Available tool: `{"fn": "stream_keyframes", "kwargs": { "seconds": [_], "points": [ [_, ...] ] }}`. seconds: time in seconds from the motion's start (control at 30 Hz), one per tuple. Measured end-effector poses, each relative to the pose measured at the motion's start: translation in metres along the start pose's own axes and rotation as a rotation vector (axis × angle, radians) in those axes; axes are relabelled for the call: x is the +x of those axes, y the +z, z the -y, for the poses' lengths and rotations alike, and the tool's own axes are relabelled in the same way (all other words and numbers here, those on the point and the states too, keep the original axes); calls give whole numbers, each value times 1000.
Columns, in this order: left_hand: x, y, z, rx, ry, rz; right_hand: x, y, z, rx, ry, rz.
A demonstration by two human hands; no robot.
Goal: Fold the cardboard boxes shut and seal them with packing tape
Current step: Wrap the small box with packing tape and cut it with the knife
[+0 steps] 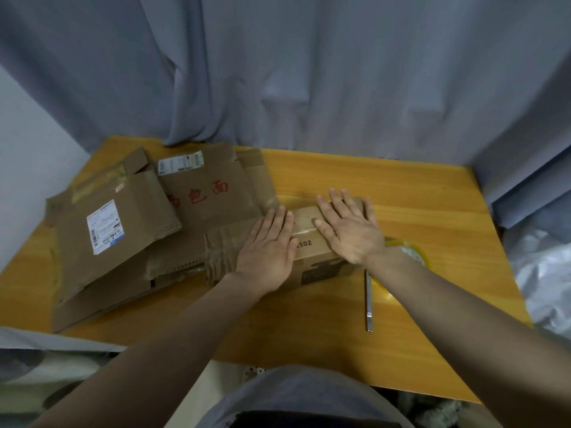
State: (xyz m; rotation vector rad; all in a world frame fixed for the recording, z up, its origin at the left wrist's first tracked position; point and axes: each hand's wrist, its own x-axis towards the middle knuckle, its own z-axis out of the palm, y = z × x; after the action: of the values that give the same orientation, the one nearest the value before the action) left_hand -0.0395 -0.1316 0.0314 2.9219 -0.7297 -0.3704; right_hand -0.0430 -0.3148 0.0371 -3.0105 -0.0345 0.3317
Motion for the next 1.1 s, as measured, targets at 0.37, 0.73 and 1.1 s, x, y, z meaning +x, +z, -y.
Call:
{"fn": "stream_keyframes", "kwargs": {
  "seconds": [0.37, 0.73, 1.1],
  "points": [
    [13, -1, -3, 19, -3, -26, 8, 4, -2, 39, -8, -3],
    [23, -8, -15, 59, 56, -7, 1, 6, -9, 259, 207, -52],
    [26, -3, -16, 39, 83, 3, -48, 46, -101, 816, 778, -185]
  ]
}}
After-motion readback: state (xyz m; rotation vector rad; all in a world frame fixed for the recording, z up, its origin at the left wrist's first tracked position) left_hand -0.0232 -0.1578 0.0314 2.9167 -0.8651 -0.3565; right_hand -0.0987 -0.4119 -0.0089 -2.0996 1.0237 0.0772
